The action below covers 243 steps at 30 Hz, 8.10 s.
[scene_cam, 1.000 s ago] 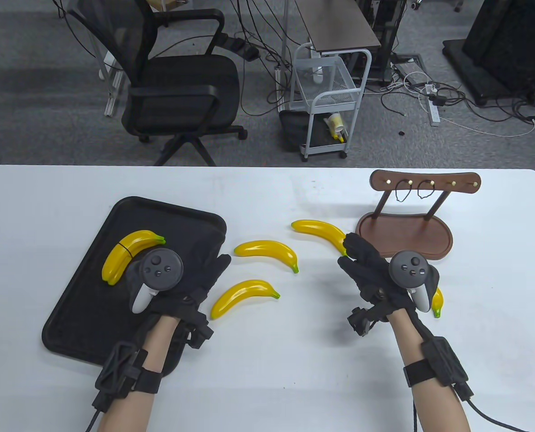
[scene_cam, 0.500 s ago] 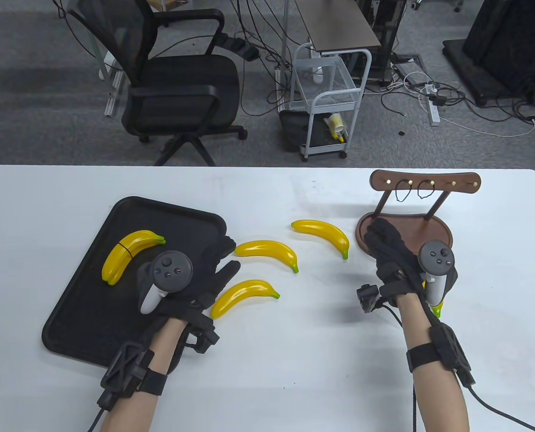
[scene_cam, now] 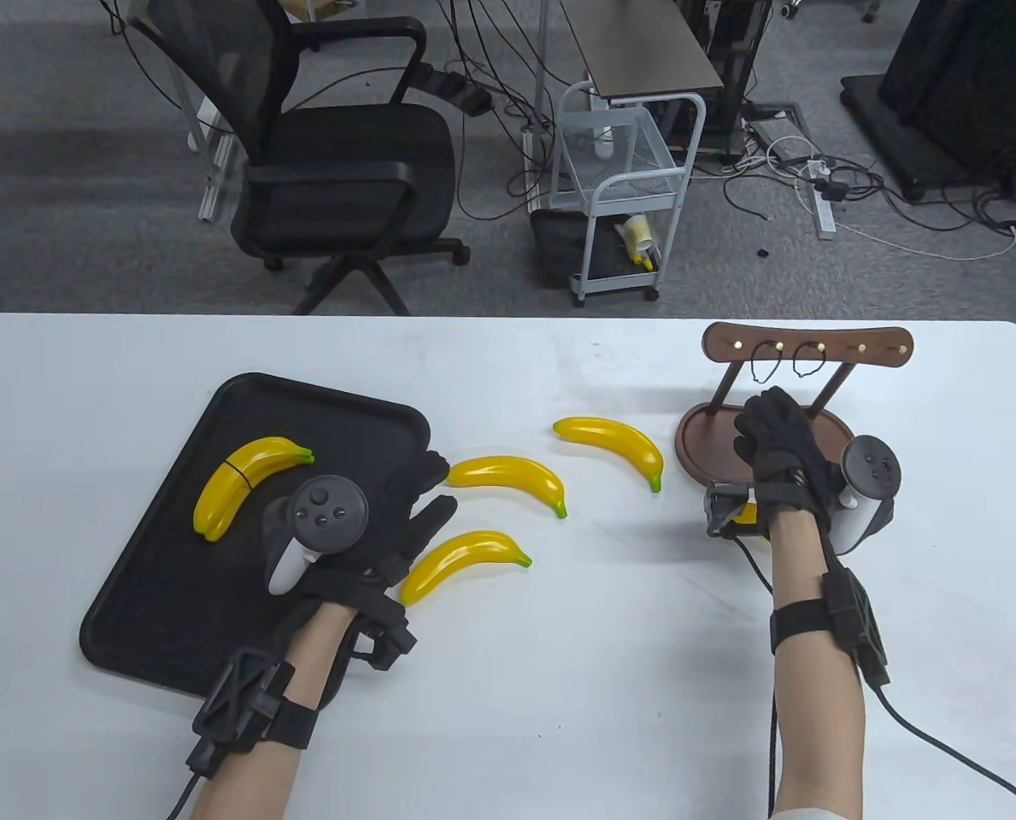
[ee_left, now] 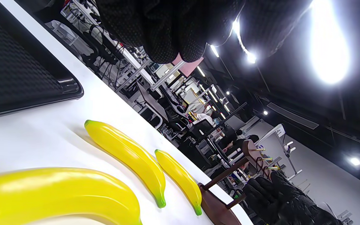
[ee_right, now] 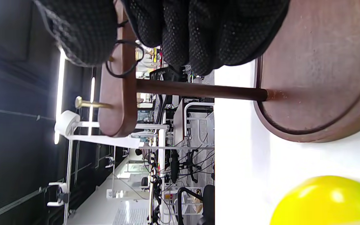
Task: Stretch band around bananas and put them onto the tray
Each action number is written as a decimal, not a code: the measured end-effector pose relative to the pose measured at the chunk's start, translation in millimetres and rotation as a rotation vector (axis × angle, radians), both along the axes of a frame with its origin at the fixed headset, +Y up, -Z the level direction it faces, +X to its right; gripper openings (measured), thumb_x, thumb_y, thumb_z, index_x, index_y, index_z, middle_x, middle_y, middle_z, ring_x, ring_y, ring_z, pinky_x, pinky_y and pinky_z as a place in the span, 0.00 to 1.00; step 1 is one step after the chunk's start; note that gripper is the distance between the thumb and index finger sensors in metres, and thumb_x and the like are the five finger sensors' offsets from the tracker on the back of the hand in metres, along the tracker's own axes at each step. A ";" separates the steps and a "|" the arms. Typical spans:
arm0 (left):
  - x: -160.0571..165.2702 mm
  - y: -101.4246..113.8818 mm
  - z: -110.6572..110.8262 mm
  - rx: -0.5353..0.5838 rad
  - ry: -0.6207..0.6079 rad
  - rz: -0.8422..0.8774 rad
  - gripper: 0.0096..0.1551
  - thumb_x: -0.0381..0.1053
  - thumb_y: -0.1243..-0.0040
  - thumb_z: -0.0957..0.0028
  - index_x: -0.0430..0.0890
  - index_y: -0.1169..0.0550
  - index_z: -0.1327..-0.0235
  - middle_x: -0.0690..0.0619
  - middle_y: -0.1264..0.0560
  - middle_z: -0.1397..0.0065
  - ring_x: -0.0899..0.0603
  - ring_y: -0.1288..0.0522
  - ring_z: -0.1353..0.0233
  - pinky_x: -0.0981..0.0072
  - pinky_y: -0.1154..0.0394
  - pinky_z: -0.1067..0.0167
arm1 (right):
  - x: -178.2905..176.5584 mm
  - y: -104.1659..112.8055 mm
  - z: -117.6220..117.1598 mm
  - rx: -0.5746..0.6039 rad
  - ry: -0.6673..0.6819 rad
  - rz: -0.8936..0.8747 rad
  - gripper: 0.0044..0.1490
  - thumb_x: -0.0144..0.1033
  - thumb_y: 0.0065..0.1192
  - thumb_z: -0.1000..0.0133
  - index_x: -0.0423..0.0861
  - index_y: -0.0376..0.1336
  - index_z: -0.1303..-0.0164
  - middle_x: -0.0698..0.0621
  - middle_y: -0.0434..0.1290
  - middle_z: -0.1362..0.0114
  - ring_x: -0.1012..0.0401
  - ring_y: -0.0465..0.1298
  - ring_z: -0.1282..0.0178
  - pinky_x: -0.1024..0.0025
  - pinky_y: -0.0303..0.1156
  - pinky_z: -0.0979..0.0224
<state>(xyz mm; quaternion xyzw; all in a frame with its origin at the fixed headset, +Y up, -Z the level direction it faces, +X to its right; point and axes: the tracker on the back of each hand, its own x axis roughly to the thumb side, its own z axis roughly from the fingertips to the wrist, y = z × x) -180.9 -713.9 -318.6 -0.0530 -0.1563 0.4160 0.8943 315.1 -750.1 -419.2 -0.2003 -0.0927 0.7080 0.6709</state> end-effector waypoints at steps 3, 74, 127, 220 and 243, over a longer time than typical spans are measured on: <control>-0.8 0.0 0.0 -0.002 0.006 -0.007 0.34 0.61 0.48 0.31 0.54 0.42 0.16 0.53 0.39 0.11 0.39 0.36 0.14 0.45 0.41 0.17 | 0.6 -4.7 -9.9 -0.009 -0.033 -0.042 0.43 0.49 0.60 0.40 0.39 0.54 0.20 0.38 0.65 0.22 0.43 0.72 0.28 0.49 0.73 0.33; -1.7 -3.1 -4.1 -0.014 0.001 -0.023 0.33 0.61 0.48 0.32 0.53 0.40 0.17 0.53 0.37 0.12 0.39 0.34 0.15 0.46 0.40 0.17 | -116.4 43.6 57.8 0.228 0.479 0.164 0.24 0.42 0.56 0.36 0.40 0.70 0.40 0.46 0.81 0.44 0.51 0.84 0.51 0.56 0.79 0.51; 37.4 -16.2 1.7 -0.026 -0.170 -0.058 0.43 0.69 0.44 0.41 0.54 0.41 0.16 0.53 0.38 0.12 0.40 0.34 0.14 0.45 0.40 0.17 | -222.9 10.4 91.5 0.164 0.985 0.288 0.24 0.40 0.56 0.36 0.38 0.70 0.40 0.44 0.81 0.44 0.50 0.83 0.52 0.53 0.78 0.51; 29.8 -0.1 -0.2 -0.162 -0.391 0.361 0.40 0.69 0.51 0.46 0.50 0.31 0.24 0.53 0.25 0.22 0.43 0.23 0.24 0.48 0.31 0.22 | -218.7 24.5 92.9 0.315 0.937 0.473 0.27 0.40 0.55 0.37 0.41 0.65 0.31 0.43 0.76 0.34 0.48 0.80 0.41 0.52 0.76 0.42; -14.6 10.3 12.6 0.000 -0.148 0.089 0.40 0.68 0.50 0.45 0.51 0.34 0.22 0.53 0.28 0.19 0.44 0.26 0.20 0.49 0.34 0.19 | -220.1 29.0 87.5 0.319 0.969 0.858 0.32 0.43 0.57 0.37 0.41 0.62 0.26 0.42 0.72 0.28 0.44 0.76 0.33 0.46 0.73 0.38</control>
